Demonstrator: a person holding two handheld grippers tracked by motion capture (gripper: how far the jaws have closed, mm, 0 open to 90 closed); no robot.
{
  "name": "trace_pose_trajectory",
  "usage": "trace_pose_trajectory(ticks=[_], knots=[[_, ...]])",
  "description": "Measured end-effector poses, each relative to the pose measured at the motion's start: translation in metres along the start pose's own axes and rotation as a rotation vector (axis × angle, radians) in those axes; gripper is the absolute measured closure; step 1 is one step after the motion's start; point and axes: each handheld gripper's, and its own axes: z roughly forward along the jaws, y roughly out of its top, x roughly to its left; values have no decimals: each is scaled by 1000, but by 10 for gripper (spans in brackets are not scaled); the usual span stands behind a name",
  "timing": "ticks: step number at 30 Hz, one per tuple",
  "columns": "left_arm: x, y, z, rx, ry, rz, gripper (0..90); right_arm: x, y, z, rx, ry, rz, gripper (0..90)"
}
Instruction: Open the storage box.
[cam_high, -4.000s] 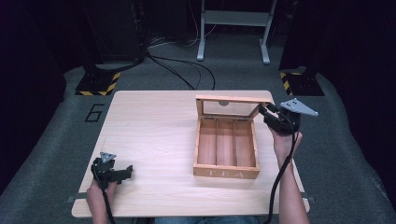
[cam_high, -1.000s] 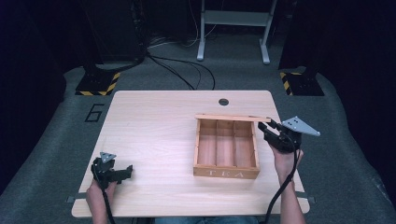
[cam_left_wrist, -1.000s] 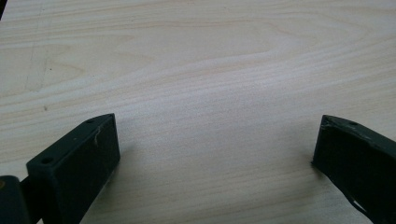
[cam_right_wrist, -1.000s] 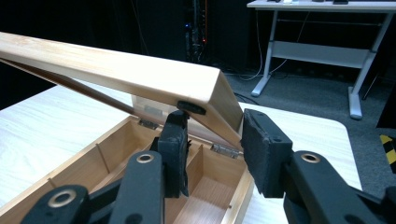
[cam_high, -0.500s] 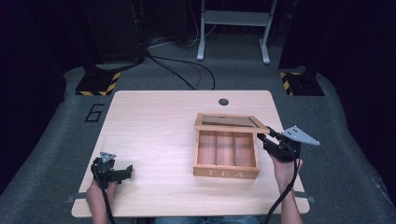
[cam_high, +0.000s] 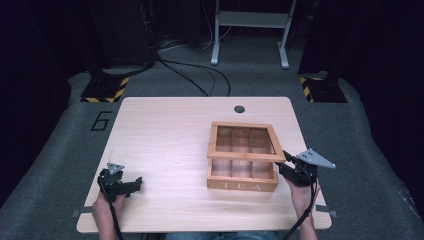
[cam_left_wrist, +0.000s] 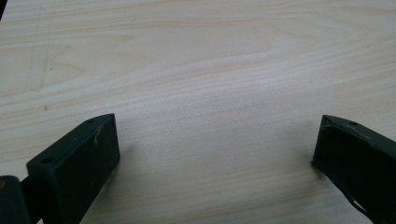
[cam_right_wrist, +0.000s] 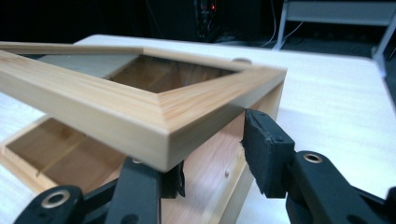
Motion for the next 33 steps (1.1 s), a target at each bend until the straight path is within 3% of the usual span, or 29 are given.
trace_pose_trajectory(ticks=[5, 12, 15, 20, 23, 25, 28, 33], knots=[[0, 0, 0, 1, -1, -2, 4, -1, -17, 5, 55, 30, 16, 584], [0, 0, 0, 0, 0, -1, 5, -2, -37, 3, 145, 56, 45, 501], [0, 0, 0, 0, 0, 0, 5, -2, -44, -1, 149, 65, 67, 478], [0, 0, 0, 2, -1, -2, 5, -3, -45, -13, 158, 96, 74, 372], [0, 0, 0, 0, 0, -1, 5, 0, -53, -16, 204, 93, 57, 311], [0, 0, 0, -1, 0, -1, 5, 1, -62, -15, 228, 108, 76, 279], [0, 0, 0, -1, 0, -1, 5, 1, -72, -13, 271, 95, 67, 176], [0, 0, 0, -1, 1, -1, 5, 1, -88, -8, 320, 36, 19, 106]])
